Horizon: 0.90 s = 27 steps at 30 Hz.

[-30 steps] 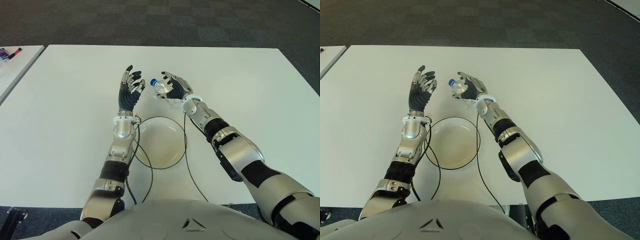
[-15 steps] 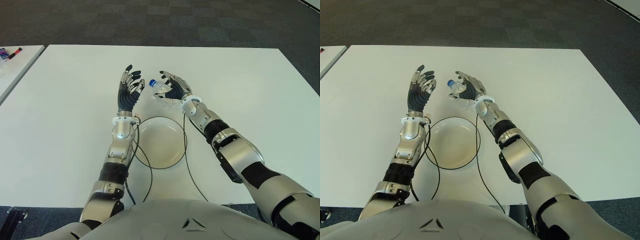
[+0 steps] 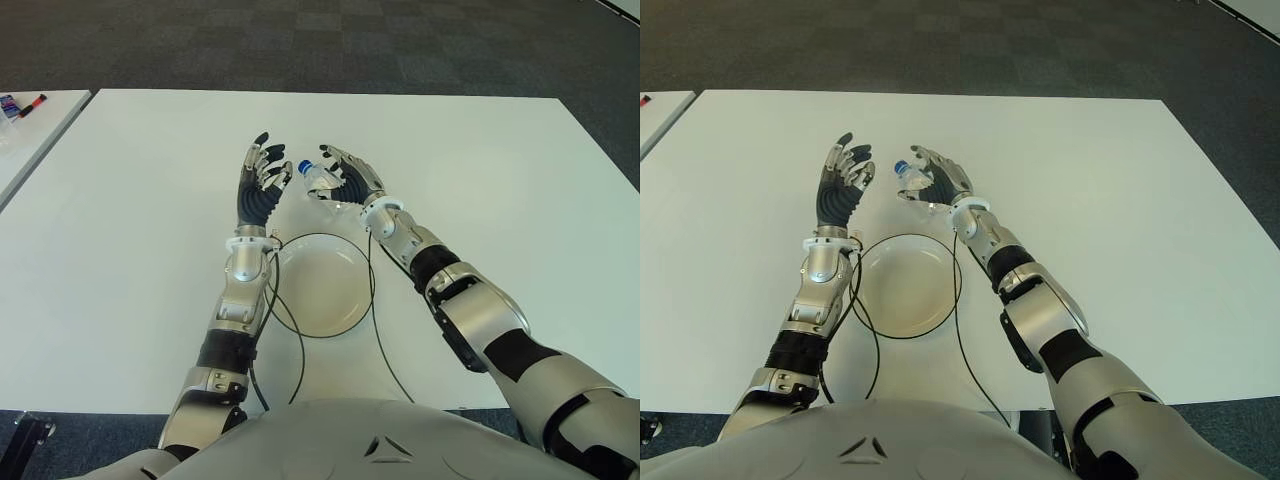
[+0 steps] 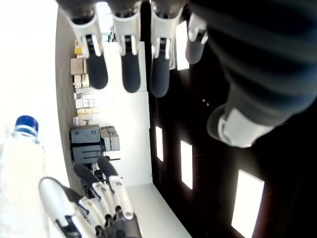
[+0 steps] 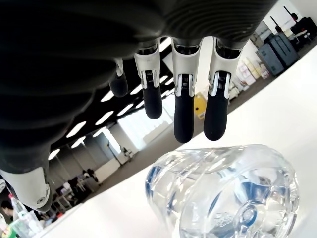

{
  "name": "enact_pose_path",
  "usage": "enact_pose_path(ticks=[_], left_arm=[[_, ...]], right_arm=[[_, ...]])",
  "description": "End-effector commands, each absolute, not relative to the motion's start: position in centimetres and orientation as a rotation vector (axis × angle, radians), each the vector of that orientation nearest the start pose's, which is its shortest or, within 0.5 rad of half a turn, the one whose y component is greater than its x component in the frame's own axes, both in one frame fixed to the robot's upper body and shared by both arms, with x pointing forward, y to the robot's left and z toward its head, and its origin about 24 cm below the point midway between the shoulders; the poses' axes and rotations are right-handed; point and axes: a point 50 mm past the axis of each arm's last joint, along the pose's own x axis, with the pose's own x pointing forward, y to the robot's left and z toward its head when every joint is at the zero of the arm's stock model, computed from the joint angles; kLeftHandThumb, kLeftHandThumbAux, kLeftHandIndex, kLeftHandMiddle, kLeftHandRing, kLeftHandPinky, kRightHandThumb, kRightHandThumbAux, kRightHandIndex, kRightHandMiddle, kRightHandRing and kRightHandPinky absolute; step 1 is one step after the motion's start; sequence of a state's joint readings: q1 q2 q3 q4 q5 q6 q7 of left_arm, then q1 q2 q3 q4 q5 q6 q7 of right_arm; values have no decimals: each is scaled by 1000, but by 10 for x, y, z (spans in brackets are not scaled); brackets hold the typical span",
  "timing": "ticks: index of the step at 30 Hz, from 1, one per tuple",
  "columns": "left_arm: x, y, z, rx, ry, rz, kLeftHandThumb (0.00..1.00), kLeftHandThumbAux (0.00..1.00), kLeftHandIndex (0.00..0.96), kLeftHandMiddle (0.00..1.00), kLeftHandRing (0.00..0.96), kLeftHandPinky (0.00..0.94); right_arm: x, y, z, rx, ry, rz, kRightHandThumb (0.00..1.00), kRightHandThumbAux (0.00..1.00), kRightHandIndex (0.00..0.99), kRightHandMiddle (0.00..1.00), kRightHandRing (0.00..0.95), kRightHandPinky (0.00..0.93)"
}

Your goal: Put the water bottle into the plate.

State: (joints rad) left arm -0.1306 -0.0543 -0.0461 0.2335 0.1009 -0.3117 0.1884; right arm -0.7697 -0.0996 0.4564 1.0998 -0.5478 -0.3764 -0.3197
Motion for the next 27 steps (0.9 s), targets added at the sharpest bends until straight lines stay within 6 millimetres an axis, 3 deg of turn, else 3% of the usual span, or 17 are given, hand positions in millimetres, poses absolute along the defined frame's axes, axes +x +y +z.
enact_pose_path(ticks=[1, 27], left_arm=[[270, 124, 47, 33, -199, 82, 442, 641, 117, 254, 238, 249], [270, 126, 45, 33, -190, 83, 440, 649, 115, 252, 233, 234]], right_arm=[[347, -71, 36, -919, -232, 374, 411, 570, 27, 184, 269, 336], [339, -75, 36, -916, -276, 401, 387, 598, 23, 186, 236, 293]])
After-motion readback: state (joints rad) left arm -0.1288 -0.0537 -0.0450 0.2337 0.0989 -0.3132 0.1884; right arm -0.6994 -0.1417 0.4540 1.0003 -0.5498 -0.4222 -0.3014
